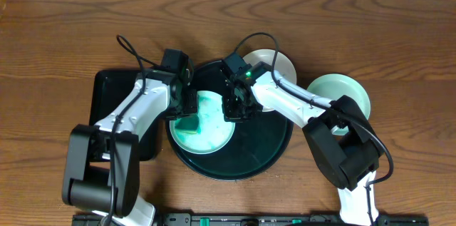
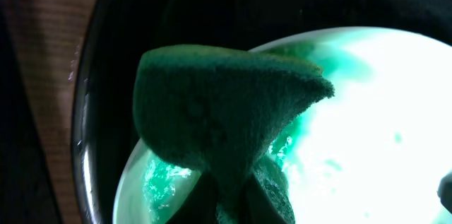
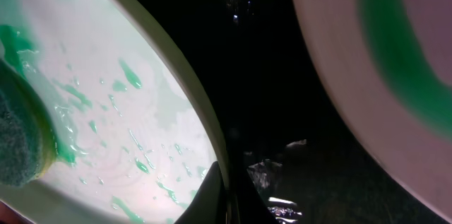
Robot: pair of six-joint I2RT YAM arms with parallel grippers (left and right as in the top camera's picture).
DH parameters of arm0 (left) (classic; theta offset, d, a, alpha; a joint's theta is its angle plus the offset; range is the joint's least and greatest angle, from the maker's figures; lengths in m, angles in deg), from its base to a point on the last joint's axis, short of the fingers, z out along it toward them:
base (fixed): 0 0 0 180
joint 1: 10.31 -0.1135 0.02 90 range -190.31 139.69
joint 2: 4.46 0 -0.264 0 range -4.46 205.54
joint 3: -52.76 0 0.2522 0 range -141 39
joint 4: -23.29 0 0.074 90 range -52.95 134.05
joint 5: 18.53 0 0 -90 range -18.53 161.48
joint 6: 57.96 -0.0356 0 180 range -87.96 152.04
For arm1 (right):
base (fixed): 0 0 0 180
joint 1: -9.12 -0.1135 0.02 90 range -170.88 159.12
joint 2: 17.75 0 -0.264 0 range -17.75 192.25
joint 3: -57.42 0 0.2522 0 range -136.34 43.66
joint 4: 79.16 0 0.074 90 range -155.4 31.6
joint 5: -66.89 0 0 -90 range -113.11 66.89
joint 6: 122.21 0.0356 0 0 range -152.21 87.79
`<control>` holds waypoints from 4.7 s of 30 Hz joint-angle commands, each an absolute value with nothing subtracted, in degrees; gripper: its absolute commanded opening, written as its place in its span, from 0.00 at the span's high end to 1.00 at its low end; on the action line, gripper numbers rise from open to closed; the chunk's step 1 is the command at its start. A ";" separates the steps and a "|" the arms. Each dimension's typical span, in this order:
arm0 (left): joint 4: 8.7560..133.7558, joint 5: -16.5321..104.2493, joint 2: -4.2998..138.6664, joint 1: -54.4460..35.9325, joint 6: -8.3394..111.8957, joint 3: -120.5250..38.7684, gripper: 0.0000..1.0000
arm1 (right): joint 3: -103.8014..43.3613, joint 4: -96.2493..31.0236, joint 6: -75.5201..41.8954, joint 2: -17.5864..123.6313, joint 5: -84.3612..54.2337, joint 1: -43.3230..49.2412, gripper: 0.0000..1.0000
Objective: Clean dirty plates on tray and stack at the side
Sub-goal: 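Scrub the held white plate with the sponge in the left gripper, then lift the sponge away and move the left gripper to the small tray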
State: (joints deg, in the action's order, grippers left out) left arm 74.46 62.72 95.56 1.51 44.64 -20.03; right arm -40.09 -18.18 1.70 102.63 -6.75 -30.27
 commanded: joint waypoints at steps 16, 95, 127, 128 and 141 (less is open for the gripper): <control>71.90 38.88 103.32 5.44 30.92 -19.09 0.93 | -40.42 -18.22 0.96 103.35 -7.38 -29.60 0.99; 89.76 43.18 103.21 3.52 29.19 -22.78 0.93 | -40.42 -18.26 0.94 103.35 -7.38 -29.53 0.99; 75.09 79.11 98.62 3.54 57.91 -23.24 0.93 | -40.42 -18.44 0.96 103.35 -7.38 -29.53 0.99; 75.64 79.29 98.32 3.54 57.91 -23.24 0.93 | -40.42 -18.44 0.96 103.35 -7.38 -29.53 0.99; 81.36 76.01 89.12 4.98 59.77 -25.97 0.93 | -40.42 -18.48 0.96 103.35 -7.38 -29.53 0.99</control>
State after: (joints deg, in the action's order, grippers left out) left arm 80.21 71.84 94.47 5.25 58.65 -23.26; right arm -40.09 -18.96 1.70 102.52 -7.69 -28.90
